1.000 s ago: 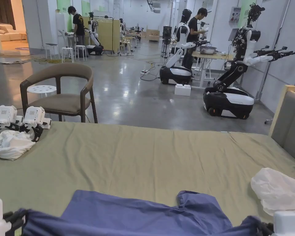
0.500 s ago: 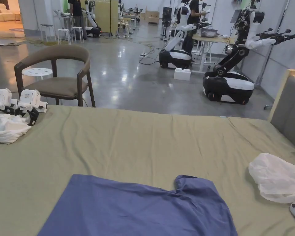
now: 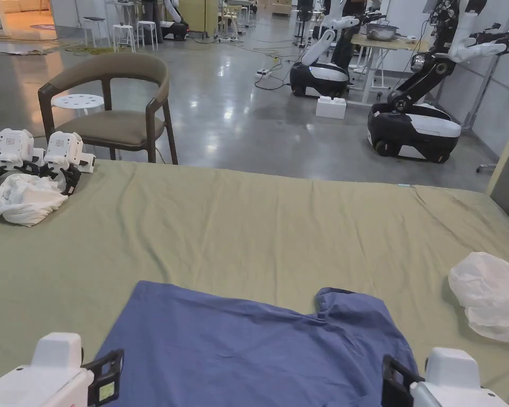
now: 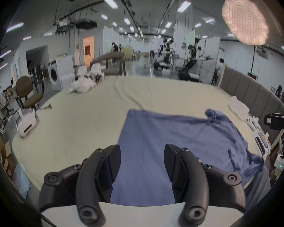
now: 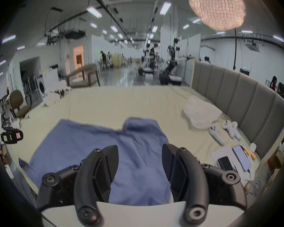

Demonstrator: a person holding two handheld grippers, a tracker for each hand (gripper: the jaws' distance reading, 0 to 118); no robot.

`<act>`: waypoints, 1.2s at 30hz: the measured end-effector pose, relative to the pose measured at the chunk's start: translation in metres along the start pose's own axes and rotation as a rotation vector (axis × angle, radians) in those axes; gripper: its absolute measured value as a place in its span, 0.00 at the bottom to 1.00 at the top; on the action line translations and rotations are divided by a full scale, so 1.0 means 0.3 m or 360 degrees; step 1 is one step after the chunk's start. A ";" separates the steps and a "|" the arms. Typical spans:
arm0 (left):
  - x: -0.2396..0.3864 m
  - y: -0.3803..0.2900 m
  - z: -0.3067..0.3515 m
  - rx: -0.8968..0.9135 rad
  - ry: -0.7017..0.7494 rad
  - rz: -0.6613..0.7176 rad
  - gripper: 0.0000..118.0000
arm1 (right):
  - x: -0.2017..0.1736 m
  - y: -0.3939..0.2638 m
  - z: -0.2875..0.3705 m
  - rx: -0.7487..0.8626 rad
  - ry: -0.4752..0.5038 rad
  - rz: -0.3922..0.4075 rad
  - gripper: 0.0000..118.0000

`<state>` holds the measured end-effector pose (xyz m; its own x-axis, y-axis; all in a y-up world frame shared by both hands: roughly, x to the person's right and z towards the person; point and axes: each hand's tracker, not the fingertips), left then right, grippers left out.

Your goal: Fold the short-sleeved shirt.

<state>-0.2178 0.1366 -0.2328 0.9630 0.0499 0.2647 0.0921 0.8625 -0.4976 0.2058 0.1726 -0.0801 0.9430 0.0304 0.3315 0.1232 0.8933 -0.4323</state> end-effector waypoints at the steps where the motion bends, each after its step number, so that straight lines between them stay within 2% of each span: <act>1: 0.021 0.020 0.003 0.0065 0.0006 -0.0011 0.46 | -0.028 0.014 -0.003 0.0064 0.0020 -0.0025 0.50; 4: 0.080 0.076 0.019 0.0245 0.0007 -0.0050 0.29 | -0.107 0.050 -0.005 0.0257 0.0058 -0.0014 0.41; 7: 0.123 0.113 0.038 0.0388 0.0059 -0.0076 0.10 | -0.167 0.079 -0.002 0.0414 0.0066 -0.0006 0.11; 8: 0.133 0.128 0.047 0.0425 0.0070 -0.0069 0.01 | -0.180 0.088 -0.002 0.0437 0.0088 -0.0023 0.08; 10: 0.146 0.139 0.056 0.0483 0.0109 -0.0052 0.00 | -0.203 0.100 -0.007 0.0463 0.0086 -0.0035 0.02; 14: 0.145 0.148 0.051 0.0511 0.0097 -0.0056 0.00 | -0.229 0.108 -0.023 0.0512 0.0100 -0.0014 0.00; 18: 0.109 0.156 -0.035 0.0353 0.0083 -0.0058 0.00 | -0.236 0.100 -0.066 0.0444 0.0121 0.0018 0.00; 23: 0.012 0.185 -0.282 0.0062 0.0004 -0.0008 0.00 | -0.216 0.055 -0.133 0.0358 0.0124 -0.0009 0.00; 30: -0.098 0.291 -0.756 -0.0363 -0.0074 0.0019 0.00 | -0.171 -0.003 -0.250 0.0182 0.0095 0.0014 0.00; 31: -0.109 0.303 -0.815 -0.0387 -0.0074 0.0031 0.03 | -0.162 -0.011 -0.265 0.0164 0.0085 0.0018 0.00; 32: -0.118 0.313 -0.869 -0.0414 -0.0072 0.0042 0.11 | -0.153 -0.018 -0.278 0.0141 0.0072 0.0025 0.00; 33: -0.127 0.322 -0.923 -0.0487 -0.0051 0.0037 0.21 | -0.142 -0.026 -0.292 0.0109 0.0061 0.0028 0.00; 35: -0.145 0.331 -1.016 -0.0548 -0.0077 0.0057 0.49 | -0.118 -0.043 -0.313 0.0070 0.0051 0.0022 0.00; 36: -0.148 0.327 -1.046 -0.0612 -0.0064 0.0047 0.55 | -0.106 -0.052 -0.323 0.0054 0.0037 0.0024 0.00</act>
<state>-0.1720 0.0609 -0.5527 0.9567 0.0981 0.2741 0.1601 0.6091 -0.7768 0.2039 0.1143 -0.1651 0.9516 0.0343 0.3055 0.0985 0.9074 -0.4085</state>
